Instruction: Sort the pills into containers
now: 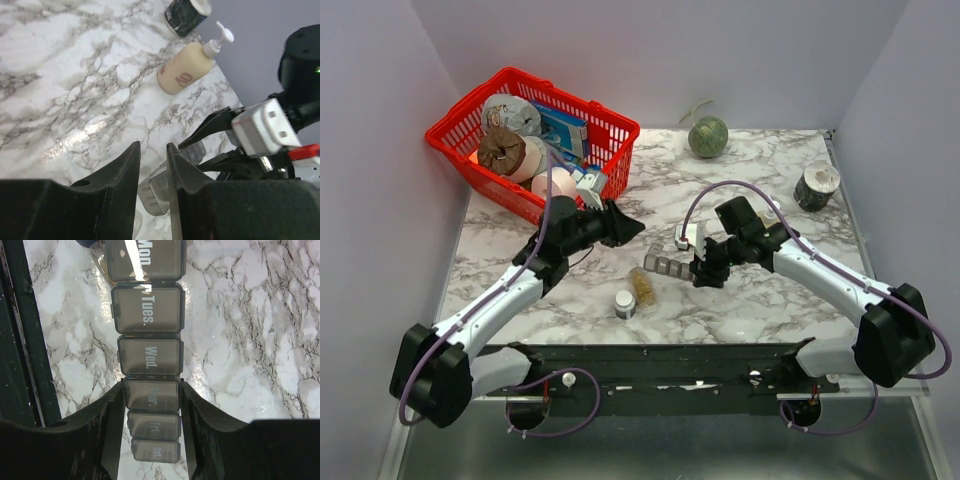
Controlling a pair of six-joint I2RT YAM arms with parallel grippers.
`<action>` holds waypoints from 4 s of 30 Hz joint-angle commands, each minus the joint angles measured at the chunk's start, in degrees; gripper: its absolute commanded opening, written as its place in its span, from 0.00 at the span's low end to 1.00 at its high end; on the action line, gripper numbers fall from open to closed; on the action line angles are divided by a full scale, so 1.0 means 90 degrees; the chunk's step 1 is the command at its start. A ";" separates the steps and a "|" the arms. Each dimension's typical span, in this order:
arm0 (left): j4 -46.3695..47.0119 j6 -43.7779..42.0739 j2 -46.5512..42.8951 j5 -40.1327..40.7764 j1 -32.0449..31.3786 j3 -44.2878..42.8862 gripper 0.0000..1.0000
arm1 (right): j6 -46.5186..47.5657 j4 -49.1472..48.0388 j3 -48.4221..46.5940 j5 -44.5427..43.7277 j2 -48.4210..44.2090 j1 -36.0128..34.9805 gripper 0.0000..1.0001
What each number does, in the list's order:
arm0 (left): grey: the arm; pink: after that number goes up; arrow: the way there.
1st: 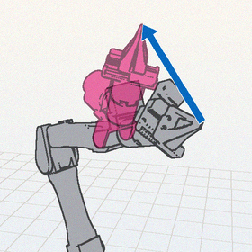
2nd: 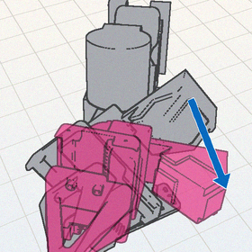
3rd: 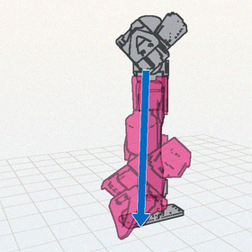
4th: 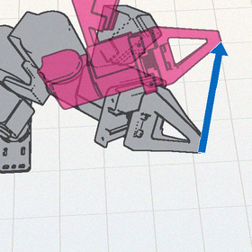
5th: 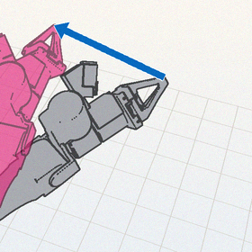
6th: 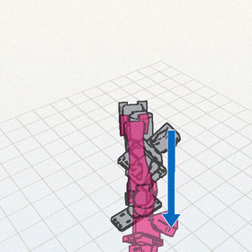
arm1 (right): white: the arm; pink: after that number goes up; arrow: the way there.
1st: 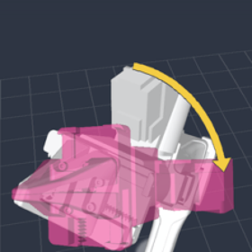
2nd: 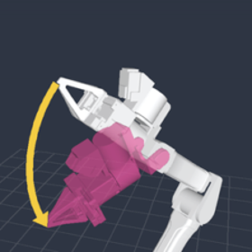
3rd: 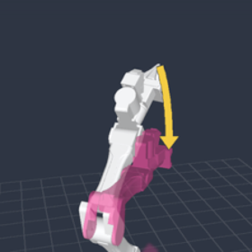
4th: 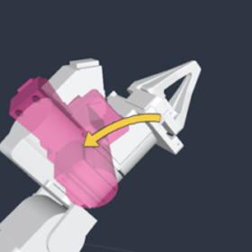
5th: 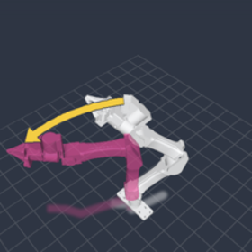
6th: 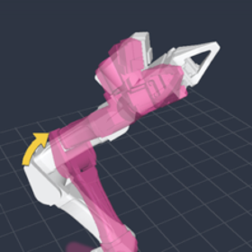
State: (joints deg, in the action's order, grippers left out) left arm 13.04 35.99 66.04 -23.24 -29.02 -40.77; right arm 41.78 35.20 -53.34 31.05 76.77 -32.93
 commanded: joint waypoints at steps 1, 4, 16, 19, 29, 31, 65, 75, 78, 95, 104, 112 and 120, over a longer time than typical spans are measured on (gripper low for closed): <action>-0.0677 -0.0444 -0.0511 -0.0276 0.0040 -0.0177 0.35 | -0.0062 -0.0142 0.0038 -0.0022 0.0132 -0.0033 0.33; -0.0551 -0.0337 -0.0657 -0.1165 0.0031 0.0008 0.30 | -0.0062 -0.0142 0.0028 0.0017 0.0151 -0.0033 0.33; 0.0124 0.0064 0.0063 -0.1812 -0.0447 0.0020 0.26 | -0.0091 -0.0132 0.0028 0.0095 0.0112 -0.0033 0.32; 0.0104 0.0006 0.0356 -0.1588 -0.0546 -0.0117 0.26 | -0.0072 -0.0122 0.0038 0.0095 0.0083 -0.0033 0.33; 0.0016 0.0024 0.0875 -0.0621 -0.0546 -0.0303 0.25 | -0.0033 -0.0132 0.0068 0.0134 0.0083 -0.0043 0.33; 0.0065 0.0064 0.0982 -0.0562 -0.0546 -0.0323 0.25 | -0.0023 -0.0142 0.0087 0.0134 0.0063 -0.0033 0.33; -0.0101 0.0250 0.1228 0.0073 -0.0546 -0.0440 0.42 | -0.0111 -0.0288 0.0292 -0.0500 0.0132 0.0025 0.32; -0.1184 -0.0921 -0.0783 0.0882 -0.0419 -0.0138 0.60 | -0.0423 -0.0288 0.0136 -0.0822 0.0785 0.0416 0.33; -0.1574 -0.1468 -0.1759 0.1897 -0.0390 0.0310 0.72 | -0.0569 -0.0327 -0.0020 -0.1056 0.1215 0.0485 0.34; -0.2894 -0.3627 -0.4408 0.3002 -0.0350 0.0800 0.99 | 0.1138 0.0952 -0.1318 -0.0193 0.0328 0.0583 0.79; -0.2943 -0.3618 -0.4885 0.3782 -0.0360 0.0985 0.99 | 0.1837 0.1776 -0.2762 0.2754 0.1494 -0.0331 0.96; -0.2796 -0.3745 -0.5413 0.4399 -0.0350 0.1103 0.99 | 0.1814 0.0649 -0.2412 0.0193 0.1723 -0.2337 0.98; -0.2904 -0.3715 -0.5473 0.4946 -0.0350 0.1064 0.99 | 0.1403 0.0415 -0.2969 -0.0783 0.2680 -0.3001 0.94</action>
State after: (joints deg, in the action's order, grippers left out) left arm -12.93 3.07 17.37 16.62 -32.36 -31.35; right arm 56.05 40.71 -77.38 30.76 97.08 -58.28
